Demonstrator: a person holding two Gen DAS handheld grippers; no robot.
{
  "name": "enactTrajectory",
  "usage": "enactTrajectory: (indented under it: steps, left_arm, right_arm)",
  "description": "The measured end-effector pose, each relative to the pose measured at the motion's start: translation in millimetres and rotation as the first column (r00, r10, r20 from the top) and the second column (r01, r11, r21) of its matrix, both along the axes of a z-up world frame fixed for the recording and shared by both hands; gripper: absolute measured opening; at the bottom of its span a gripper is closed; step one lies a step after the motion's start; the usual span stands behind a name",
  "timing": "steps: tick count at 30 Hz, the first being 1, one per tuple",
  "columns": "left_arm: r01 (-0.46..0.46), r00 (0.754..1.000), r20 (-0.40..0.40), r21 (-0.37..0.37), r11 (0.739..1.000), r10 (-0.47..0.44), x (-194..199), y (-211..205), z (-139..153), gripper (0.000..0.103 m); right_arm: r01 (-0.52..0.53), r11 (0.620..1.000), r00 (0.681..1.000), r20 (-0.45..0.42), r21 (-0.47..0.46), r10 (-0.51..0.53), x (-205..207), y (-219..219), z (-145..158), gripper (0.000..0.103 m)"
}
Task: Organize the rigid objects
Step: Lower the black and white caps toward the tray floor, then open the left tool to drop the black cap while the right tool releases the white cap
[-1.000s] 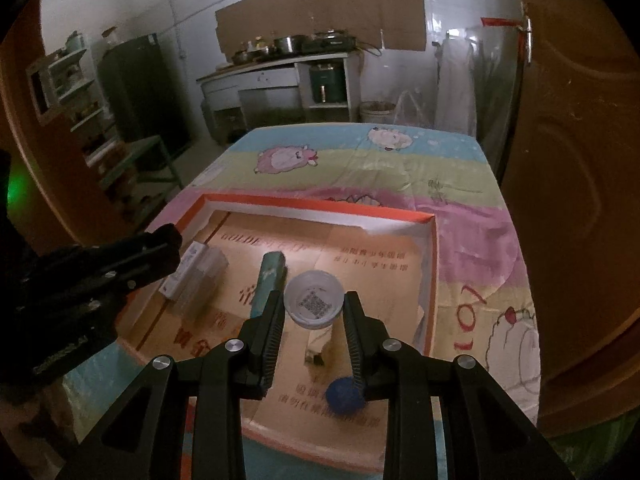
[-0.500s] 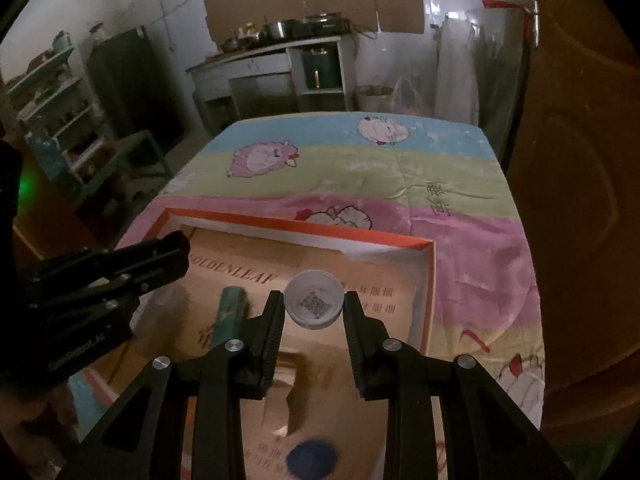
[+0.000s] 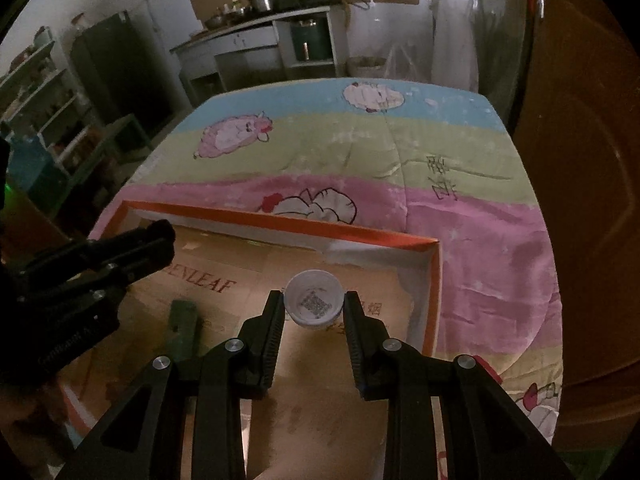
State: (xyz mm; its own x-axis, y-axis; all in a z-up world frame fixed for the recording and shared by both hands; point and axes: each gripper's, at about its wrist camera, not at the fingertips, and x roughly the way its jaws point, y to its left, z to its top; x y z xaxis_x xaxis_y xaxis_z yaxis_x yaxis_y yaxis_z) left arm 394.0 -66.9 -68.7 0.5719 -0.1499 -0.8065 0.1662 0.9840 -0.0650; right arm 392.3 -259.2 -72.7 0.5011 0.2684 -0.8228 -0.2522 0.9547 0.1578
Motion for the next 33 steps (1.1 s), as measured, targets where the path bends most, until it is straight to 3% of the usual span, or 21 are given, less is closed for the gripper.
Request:
enactTrajectory:
  steps: [16,27,33]
  left_arm:
    - [0.000,0.998,-0.067,0.040,0.999,0.003,12,-3,-22,0.030]
    - [-0.001,0.996,-0.090,0.020,1.000,0.003,13,0,-25,0.031]
    - [0.005,0.996,-0.088,0.003,1.000,-0.005,12,1,-25,0.039]
  right_arm:
    - [-0.019,0.999,0.999,-0.030,-0.047,0.017,8,10,-11,0.031]
    - [-0.024,0.996,1.000,-0.022,-0.085,0.022,9,14,-13,0.031]
    - [-0.024,0.995,1.000,-0.017,-0.099,0.023,6,16,-13,0.031]
